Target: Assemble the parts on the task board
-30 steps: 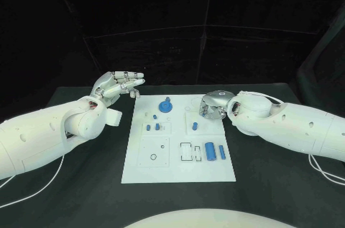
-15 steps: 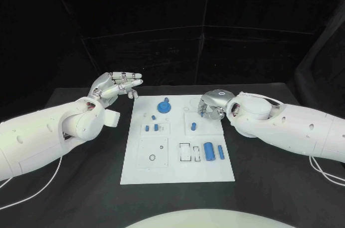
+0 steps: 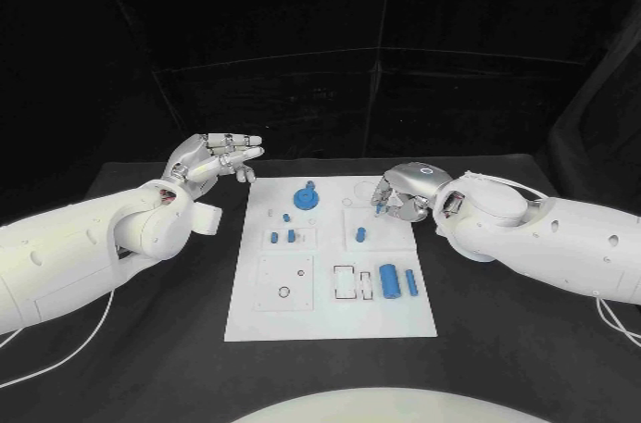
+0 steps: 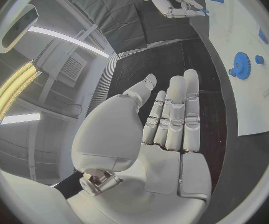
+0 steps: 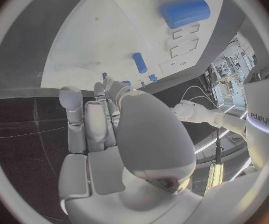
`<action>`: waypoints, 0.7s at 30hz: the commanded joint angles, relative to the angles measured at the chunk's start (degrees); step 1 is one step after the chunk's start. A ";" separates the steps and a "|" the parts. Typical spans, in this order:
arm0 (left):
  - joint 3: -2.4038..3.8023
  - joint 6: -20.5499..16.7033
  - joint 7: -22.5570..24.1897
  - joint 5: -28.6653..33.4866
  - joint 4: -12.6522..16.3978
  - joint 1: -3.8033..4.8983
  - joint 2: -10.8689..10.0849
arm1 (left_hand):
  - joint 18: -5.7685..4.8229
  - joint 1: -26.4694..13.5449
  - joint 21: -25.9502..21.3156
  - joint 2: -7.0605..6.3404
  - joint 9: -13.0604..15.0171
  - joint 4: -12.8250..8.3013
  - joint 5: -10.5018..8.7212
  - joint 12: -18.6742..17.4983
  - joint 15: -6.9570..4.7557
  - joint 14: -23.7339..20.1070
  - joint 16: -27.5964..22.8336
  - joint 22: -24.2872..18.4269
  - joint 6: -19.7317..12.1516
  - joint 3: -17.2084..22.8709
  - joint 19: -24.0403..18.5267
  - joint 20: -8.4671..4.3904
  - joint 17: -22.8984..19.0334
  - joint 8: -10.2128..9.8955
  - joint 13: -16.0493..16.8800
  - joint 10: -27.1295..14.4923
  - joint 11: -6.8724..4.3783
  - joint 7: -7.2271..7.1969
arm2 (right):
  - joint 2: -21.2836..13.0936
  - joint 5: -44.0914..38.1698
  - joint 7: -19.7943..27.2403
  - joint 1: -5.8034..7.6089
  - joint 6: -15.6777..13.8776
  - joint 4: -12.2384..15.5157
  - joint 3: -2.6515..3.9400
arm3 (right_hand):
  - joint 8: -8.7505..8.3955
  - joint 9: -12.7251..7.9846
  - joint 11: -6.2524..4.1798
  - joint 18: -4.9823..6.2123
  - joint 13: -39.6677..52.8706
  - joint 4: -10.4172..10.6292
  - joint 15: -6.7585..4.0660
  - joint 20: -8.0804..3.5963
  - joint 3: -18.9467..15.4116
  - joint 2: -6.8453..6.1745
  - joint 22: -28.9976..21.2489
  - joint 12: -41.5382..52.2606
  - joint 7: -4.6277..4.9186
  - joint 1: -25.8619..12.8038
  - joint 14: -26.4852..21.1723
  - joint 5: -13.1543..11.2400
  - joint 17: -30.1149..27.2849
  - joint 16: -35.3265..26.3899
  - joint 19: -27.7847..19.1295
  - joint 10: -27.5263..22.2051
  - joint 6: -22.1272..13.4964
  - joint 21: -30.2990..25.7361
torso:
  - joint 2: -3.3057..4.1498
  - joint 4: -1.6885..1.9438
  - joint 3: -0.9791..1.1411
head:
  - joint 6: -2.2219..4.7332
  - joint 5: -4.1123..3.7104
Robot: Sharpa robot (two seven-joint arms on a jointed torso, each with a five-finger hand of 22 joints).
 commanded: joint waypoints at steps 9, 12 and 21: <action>0.05 -1.49 1.59 1.43 0.30 0.08 0.22 | 0.74 -0.29 -0.32 0.36 -0.05 0.03 0.12 0.33 0.18 -0.35 -0.32 -0.19 0.03 -0.57 0.46 0.22 -0.15 0.27 -0.04 -0.50 0.01 0.38 | 0.96 6.25 2.58 0.10 -6.42 7.09 0.05 | -0.49 -0.07 0.45 -0.86 -0.10 -0.74 0.15 0.10 1.24 -0.35 0.21 -0.64 0.61 -1.12 1.89 0.28 0.06 0.32 0.51 -0.45 -0.38 0.40 | 0.02 0.12 0.03 | -0.24 1.34; 0.04 -1.55 1.69 1.58 0.45 0.06 0.33 | 0.73 -0.34 -0.36 0.37 -0.05 0.07 0.11 0.40 0.20 -0.33 -0.31 -0.24 0.03 -0.66 0.49 0.24 -0.18 0.31 -0.03 -0.51 0.02 0.40 | 2.28 6.35 3.21 0.07 -6.80 8.33 0.05 | -0.52 -0.10 0.52 -0.85 -0.10 -0.97 0.20 0.14 1.55 -0.41 0.18 -0.75 0.68 -1.31 1.89 0.48 0.08 0.39 0.47 -0.53 -0.47 0.42 | 0.06 0.05 -0.01 | -0.41 2.20; 0.03 -1.57 1.74 1.69 0.88 0.03 0.79 | 0.73 -0.34 -0.36 0.37 -0.05 0.07 0.11 0.40 0.20 -0.33 -0.31 -0.24 0.03 -0.66 0.49 0.24 -0.18 0.31 -0.03 -0.51 0.02 0.40 | 7.53 6.36 4.27 -1.95 -4.93 7.76 0.00 | -0.56 -0.12 0.60 -0.82 -0.10 -1.11 0.26 0.19 1.80 -0.44 0.02 -0.87 0.77 -1.61 1.90 0.64 0.14 0.49 0.35 -0.64 -0.60 0.37 | 0.02 0.09 -0.21 | -1.05 3.83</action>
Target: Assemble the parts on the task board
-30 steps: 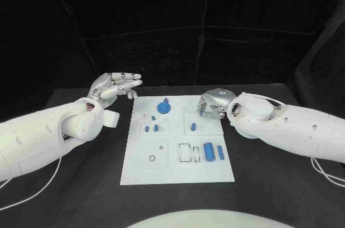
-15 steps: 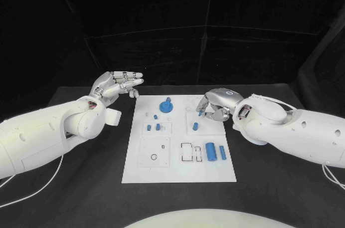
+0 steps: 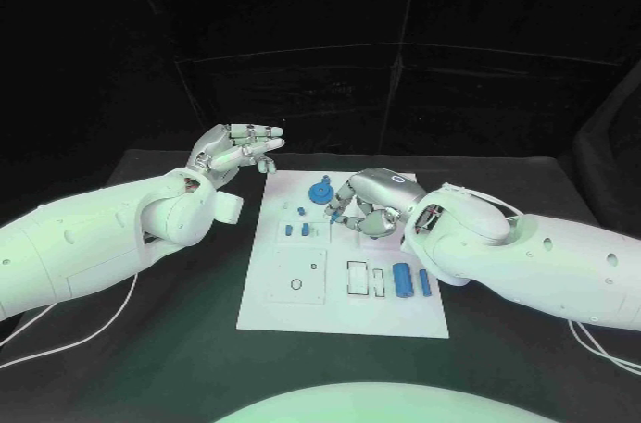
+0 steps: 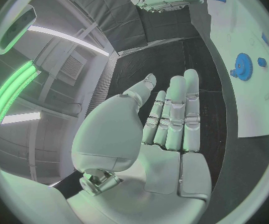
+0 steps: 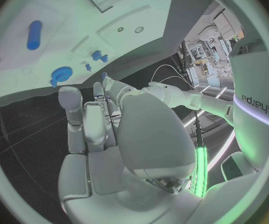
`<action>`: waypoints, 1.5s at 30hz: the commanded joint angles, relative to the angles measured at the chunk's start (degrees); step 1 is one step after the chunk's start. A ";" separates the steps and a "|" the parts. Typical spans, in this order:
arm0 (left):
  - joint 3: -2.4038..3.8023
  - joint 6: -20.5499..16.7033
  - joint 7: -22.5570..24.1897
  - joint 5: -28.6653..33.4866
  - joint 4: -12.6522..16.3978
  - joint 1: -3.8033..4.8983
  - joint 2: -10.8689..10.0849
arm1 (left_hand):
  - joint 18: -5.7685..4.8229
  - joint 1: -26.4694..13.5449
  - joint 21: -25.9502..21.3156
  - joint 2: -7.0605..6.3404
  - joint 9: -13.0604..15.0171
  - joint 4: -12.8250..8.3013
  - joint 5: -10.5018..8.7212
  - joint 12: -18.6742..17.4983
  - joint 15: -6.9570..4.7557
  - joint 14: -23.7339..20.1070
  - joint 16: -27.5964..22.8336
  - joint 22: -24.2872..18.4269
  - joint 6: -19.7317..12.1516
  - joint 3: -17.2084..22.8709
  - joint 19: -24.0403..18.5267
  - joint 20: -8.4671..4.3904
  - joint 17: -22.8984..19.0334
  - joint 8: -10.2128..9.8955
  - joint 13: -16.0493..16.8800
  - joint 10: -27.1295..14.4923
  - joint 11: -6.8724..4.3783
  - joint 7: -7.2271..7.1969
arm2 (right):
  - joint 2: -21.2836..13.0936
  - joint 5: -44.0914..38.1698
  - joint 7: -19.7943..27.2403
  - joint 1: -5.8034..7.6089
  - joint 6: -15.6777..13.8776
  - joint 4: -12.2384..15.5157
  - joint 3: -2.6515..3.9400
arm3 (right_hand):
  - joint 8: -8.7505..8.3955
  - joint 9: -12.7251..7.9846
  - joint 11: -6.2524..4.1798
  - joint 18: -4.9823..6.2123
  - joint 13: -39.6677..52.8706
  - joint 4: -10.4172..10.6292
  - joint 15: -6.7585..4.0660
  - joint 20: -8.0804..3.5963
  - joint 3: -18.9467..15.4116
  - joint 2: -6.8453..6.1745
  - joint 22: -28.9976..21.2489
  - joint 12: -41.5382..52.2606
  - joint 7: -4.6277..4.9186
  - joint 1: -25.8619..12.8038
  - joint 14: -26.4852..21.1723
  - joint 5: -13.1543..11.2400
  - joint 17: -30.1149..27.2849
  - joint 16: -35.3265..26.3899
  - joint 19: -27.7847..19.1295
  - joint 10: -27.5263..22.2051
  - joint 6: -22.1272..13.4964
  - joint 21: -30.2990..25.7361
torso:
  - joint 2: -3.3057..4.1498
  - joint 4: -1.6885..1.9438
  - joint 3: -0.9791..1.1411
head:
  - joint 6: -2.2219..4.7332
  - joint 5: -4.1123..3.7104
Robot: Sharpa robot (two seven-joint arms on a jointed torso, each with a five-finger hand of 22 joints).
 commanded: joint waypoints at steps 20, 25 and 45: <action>0.04 0.51 0.73 0.65 0.70 0.07 0.57 | 0.73 -0.60 -0.63 0.42 -0.06 0.32 0.11 0.42 0.10 -0.18 -0.33 -0.29 -0.14 -0.81 0.38 0.11 -0.28 0.40 -0.05 -0.76 0.08 0.45 | 6.24 -4.12 0.17 -4.54 5.38 -4.77 -1.67 | -0.31 -0.14 0.28 -0.82 -0.07 -0.20 0.37 0.13 0.70 -0.01 -0.20 -0.59 0.47 -1.29 1.92 0.25 0.22 0.46 0.13 -0.37 -0.38 0.15 | 0.03 -0.03 0.08 | -1.02 2.31; 0.03 0.53 0.66 0.65 0.68 0.07 0.55 | 0.73 -0.60 -0.63 0.42 -0.06 0.32 0.11 0.42 0.10 -0.18 -0.33 -0.29 -0.14 -0.81 0.38 0.11 -0.28 0.40 -0.05 -0.76 0.08 0.45 | 6.71 -4.69 -0.01 -4.61 6.16 -5.14 -1.78 | -0.31 -0.14 0.28 -0.82 -0.07 -0.20 0.37 0.13 0.70 -0.01 -0.20 -0.59 0.47 -1.29 1.92 0.25 0.22 0.46 0.13 -0.37 -0.38 0.15 | 0.07 0.00 0.07 | -1.20 2.51; 0.03 0.71 0.49 0.65 0.56 0.06 0.63 | 0.74 -0.63 -0.73 0.46 -0.06 0.37 0.11 0.50 0.12 -0.20 -0.33 -0.37 -0.21 -0.94 0.41 0.13 -0.35 0.43 -0.06 -0.88 0.09 0.46 | 8.02 -6.64 -0.99 -4.95 7.45 -6.27 -1.85 | -0.31 -0.15 0.29 -0.81 -0.06 -0.21 0.39 0.15 0.73 0.01 -0.24 -0.60 0.48 -1.42 1.91 0.22 0.17 0.44 0.10 -0.39 -0.41 0.14 | 0.06 -0.04 0.08 | -1.65 2.97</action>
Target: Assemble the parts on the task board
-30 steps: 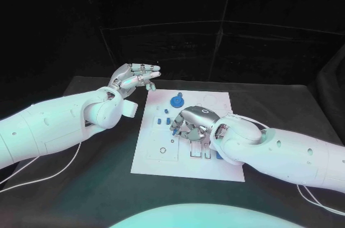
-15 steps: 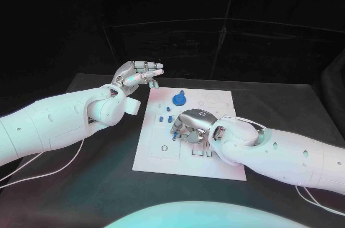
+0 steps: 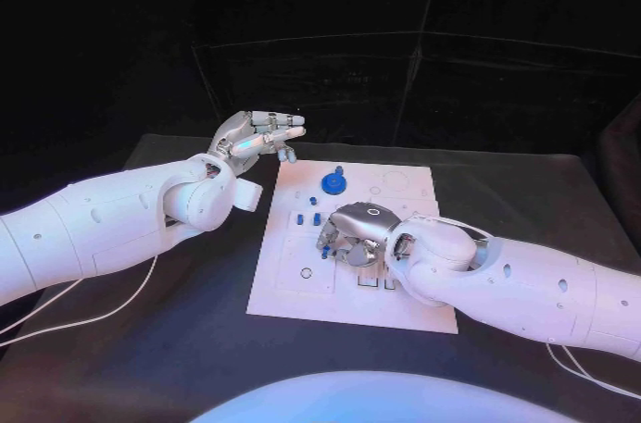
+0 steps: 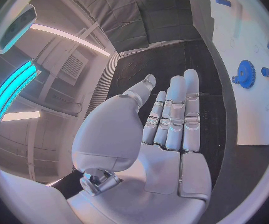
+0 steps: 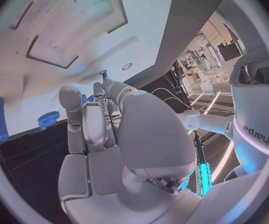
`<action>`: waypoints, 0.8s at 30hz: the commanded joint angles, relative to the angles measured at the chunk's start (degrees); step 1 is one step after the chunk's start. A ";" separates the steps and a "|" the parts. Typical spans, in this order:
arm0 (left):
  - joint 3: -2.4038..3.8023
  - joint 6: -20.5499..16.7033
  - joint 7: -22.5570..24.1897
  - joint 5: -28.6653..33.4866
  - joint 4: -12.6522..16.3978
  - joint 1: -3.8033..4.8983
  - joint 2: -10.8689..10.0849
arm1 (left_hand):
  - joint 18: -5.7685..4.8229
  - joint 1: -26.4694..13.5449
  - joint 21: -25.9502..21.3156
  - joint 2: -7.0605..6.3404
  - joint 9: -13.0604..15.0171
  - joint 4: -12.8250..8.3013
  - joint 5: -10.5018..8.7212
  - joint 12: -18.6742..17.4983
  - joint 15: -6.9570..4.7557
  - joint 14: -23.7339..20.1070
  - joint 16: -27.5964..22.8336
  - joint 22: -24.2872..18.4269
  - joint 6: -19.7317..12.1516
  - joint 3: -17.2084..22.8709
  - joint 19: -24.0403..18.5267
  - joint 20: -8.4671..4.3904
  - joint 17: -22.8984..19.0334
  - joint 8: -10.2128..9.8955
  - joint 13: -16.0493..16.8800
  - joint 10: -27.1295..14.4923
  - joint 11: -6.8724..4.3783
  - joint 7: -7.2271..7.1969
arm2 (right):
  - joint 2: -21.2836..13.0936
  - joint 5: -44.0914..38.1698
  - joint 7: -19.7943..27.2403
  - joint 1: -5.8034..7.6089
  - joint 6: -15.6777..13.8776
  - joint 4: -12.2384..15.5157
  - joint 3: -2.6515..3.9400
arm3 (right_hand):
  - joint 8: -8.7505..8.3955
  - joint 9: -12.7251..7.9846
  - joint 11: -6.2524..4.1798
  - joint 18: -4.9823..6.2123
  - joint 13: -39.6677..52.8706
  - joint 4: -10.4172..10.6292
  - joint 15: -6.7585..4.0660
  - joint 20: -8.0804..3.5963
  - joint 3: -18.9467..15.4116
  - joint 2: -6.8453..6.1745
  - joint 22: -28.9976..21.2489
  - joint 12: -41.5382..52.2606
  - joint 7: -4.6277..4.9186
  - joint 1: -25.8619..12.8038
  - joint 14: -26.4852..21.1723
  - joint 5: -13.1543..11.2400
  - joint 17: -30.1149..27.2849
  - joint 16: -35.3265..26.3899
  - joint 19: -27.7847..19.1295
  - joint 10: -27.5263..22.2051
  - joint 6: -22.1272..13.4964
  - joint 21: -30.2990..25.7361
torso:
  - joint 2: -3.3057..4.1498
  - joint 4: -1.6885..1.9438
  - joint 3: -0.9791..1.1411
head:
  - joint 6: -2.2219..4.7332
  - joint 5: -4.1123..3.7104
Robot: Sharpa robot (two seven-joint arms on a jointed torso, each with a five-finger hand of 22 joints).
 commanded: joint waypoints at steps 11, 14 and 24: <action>0.05 0.67 0.38 0.29 0.03 0.08 -0.04 | 0.74 -0.41 -0.32 0.24 -0.07 0.05 0.11 0.26 0.12 -0.21 -0.34 -0.05 0.00 -0.30 0.41 0.13 -0.05 0.22 -0.05 -0.47 0.09 0.26 | 0.69 -2.38 -1.56 -0.12 2.49 -0.71 -0.05 | -0.10 0.04 0.11 -0.79 -0.01 0.02 0.41 0.19 0.24 0.05 -0.19 -0.41 0.36 -0.82 1.88 0.18 -0.11 0.18 0.03 -0.20 -0.15 0.09 | -0.03 0.02 -0.04 | -0.21 0.10; 0.05 0.70 0.33 0.29 0.01 0.08 -0.05 | 0.74 -0.41 -0.32 0.24 -0.07 0.05 0.11 0.26 0.12 -0.21 -0.34 -0.05 0.00 -0.30 0.41 0.13 -0.05 0.22 -0.05 -0.47 0.09 0.26 | 0.83 -2.55 -1.54 -0.15 2.90 -0.70 -0.13 | -0.09 0.04 0.11 -0.79 0.01 -0.01 0.42 0.21 0.23 0.00 -0.21 -0.42 0.35 -0.99 1.87 0.07 -0.14 0.18 0.01 -0.20 -0.17 0.08 | -0.03 0.02 -0.04 | -0.21 0.10; 0.05 0.76 0.06 0.29 -0.31 0.08 -0.09 | 0.75 -0.37 -0.40 0.27 -0.07 0.05 0.12 0.34 0.13 -0.22 -0.34 -0.12 -0.04 -0.38 0.43 0.15 -0.10 0.26 -0.05 -0.54 0.10 0.26 | 0.90 -2.52 -1.13 -0.18 2.80 -0.51 -0.47 | -0.21 -0.07 0.30 -0.70 -0.05 -0.06 0.60 0.42 -0.28 -0.74 -0.74 -0.92 0.44 -2.92 1.76 0.46 -0.36 0.21 -0.37 -0.92 -0.92 -0.29 | -0.05 0.00 -0.04 | -0.27 0.02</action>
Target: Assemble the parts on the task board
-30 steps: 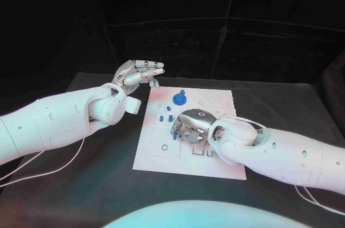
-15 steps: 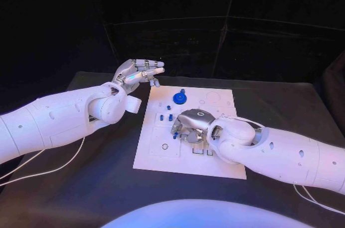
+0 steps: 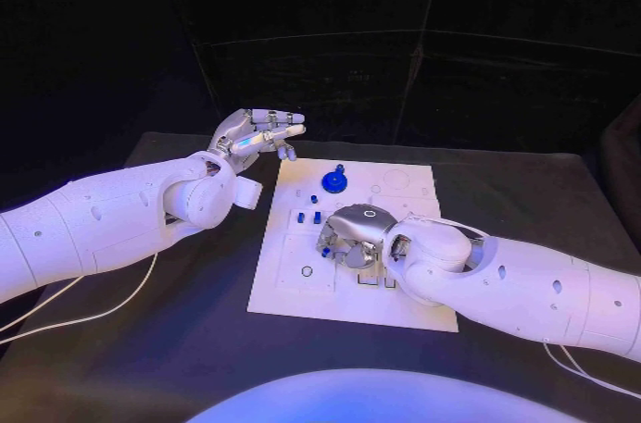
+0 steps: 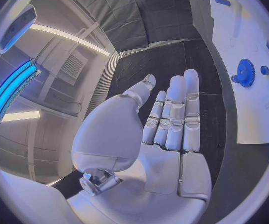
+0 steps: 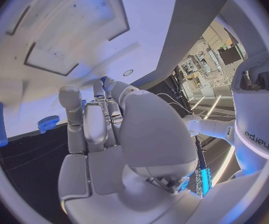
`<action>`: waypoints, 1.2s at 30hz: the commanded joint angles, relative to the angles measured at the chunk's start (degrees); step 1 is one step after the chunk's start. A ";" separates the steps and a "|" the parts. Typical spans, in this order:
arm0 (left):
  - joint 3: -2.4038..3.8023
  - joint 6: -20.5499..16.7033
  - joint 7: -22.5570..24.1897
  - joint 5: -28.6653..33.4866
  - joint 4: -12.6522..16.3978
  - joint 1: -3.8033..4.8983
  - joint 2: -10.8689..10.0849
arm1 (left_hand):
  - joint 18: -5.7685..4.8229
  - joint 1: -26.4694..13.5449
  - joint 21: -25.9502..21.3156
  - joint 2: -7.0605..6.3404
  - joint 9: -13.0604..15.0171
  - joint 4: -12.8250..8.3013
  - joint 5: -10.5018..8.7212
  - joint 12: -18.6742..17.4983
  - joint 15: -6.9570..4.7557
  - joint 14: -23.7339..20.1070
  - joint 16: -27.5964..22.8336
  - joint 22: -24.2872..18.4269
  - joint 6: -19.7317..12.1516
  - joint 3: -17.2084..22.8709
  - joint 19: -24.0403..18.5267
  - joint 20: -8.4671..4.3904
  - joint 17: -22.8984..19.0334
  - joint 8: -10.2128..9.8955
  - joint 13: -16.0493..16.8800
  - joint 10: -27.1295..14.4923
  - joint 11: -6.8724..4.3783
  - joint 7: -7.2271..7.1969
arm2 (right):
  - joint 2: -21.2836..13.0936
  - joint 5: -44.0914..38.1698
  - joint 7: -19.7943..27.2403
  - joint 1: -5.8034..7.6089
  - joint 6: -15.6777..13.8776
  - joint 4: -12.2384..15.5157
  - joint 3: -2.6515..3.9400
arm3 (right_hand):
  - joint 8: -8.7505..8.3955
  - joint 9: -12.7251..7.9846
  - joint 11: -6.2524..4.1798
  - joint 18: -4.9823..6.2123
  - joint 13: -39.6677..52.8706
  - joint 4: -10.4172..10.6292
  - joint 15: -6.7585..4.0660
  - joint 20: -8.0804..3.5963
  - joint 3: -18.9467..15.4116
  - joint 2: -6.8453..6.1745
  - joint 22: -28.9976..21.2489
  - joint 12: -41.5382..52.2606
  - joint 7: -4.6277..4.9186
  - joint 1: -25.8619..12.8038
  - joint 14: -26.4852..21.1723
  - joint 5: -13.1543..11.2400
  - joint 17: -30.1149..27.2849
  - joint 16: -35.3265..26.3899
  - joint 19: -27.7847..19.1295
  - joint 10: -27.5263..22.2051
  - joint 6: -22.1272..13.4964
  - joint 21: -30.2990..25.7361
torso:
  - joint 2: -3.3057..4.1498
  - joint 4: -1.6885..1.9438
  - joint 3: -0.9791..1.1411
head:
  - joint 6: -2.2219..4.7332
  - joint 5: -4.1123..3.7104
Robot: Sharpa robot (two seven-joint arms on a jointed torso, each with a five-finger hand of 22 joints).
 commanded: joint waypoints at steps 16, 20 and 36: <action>0.05 0.76 -0.34 0.26 -0.72 0.09 0.08 | 0.75 -0.37 -0.25 0.23 -0.07 0.05 0.11 0.40 0.14 -0.24 -0.34 -0.12 -0.09 -0.51 0.46 0.16 -0.09 0.28 -0.06 -0.39 -0.12 0.28 | -0.82 0.04 0.66 -0.04 -5.69 0.57 -0.20 | -0.25 -0.76 2.63 1.04 -0.20 -0.44 2.70 2.29 -4.41 -2.38 -10.75 -3.96 2.05 -4.06 -0.47 1.47 -5.98 -3.87 -6.17 -12.84 -12.41 -7.60 | 0.01 -0.06 0.07 | 0.47 -0.45; 0.05 0.80 -0.41 0.26 -0.82 0.09 0.06 | 0.75 -0.37 -0.25 0.23 -0.07 0.05 0.11 0.40 0.14 -0.24 -0.34 -0.12 -0.09 -0.51 0.46 0.16 -0.09 0.28 -0.06 -0.39 -0.12 0.28 | -2.45 1.22 1.87 -0.05 -8.58 2.17 -0.19 | 0.11 -0.53 2.41 0.92 0.05 -0.53 2.58 2.21 -5.52 -1.89 -10.18 -2.43 2.00 -4.15 -0.13 1.73 -5.38 -3.29 -5.37 -11.66 -11.83 -7.41 | -0.03 -0.09 0.11 | 0.76 -0.60; 0.01 1.01 -0.49 0.26 -0.95 0.08 -0.07 | 0.75 -0.28 -0.33 0.24 -0.07 0.01 0.10 0.48 0.14 -0.27 -0.35 -0.18 -0.12 -0.59 0.48 0.16 -0.15 0.32 -0.06 -0.45 -0.12 0.28 | -15.72 7.96 0.49 5.04 -5.18 7.20 0.70 | 0.06 -0.54 1.61 0.39 -0.25 -0.43 2.16 1.38 -9.12 -2.30 -7.59 -0.20 0.71 -4.91 1.10 3.15 -2.87 -0.84 -2.67 -11.10 -10.22 -5.88 | 0.03 -0.03 0.05 | 2.41 -2.58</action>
